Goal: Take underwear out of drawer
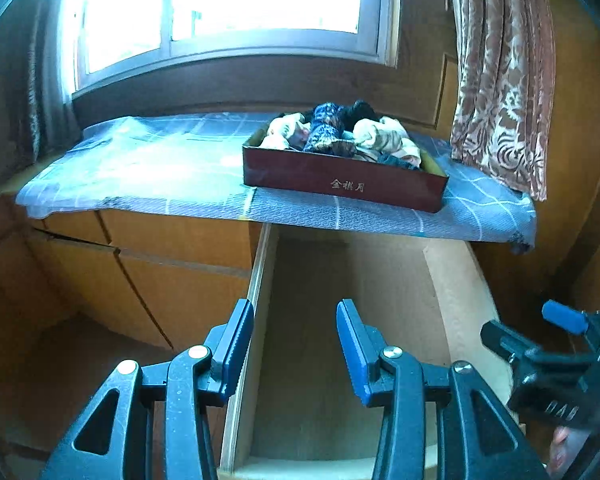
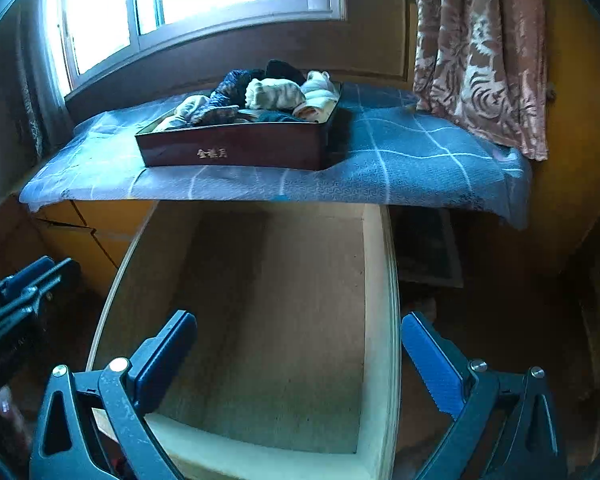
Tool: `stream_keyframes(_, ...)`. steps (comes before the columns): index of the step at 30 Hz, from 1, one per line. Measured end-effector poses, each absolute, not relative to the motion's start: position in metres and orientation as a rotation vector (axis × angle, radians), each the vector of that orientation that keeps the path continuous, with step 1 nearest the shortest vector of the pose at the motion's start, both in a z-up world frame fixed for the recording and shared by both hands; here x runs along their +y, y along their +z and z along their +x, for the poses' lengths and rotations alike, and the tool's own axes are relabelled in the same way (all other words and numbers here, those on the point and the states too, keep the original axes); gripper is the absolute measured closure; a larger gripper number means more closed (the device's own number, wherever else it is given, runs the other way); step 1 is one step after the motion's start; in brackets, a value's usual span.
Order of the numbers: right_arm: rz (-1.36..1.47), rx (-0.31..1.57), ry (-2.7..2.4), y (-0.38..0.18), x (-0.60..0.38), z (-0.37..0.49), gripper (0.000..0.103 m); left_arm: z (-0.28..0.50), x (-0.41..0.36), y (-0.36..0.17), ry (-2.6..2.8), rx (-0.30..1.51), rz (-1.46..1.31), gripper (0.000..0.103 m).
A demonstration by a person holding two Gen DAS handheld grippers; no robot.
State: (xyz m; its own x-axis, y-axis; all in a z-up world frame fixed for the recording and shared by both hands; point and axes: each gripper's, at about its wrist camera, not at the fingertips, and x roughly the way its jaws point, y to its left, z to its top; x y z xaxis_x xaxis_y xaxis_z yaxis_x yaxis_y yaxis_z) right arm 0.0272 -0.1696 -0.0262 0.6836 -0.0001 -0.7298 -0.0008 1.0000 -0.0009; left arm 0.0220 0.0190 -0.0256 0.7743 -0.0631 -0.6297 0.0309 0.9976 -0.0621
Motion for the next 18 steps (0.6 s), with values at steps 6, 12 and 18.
stream_keyframes(6, -0.043, 0.736, -0.032, -0.02, -0.16, -0.008, 0.0, -0.003, 0.02, -0.024, 0.067, 0.658, 0.036, 0.059)
stream_keyframes(12, -0.063, 0.708, -0.034, -0.018, -0.149, -0.023, 0.0, -0.019, 0.015, -0.029, 0.075, 0.636, 0.069, 0.059)
stream_keyframes(18, -0.085, 0.686, -0.053, -0.015, -0.143, -0.032, 0.0, -0.026, 0.014, -0.027, 0.059, 0.622, 0.072, 0.059)
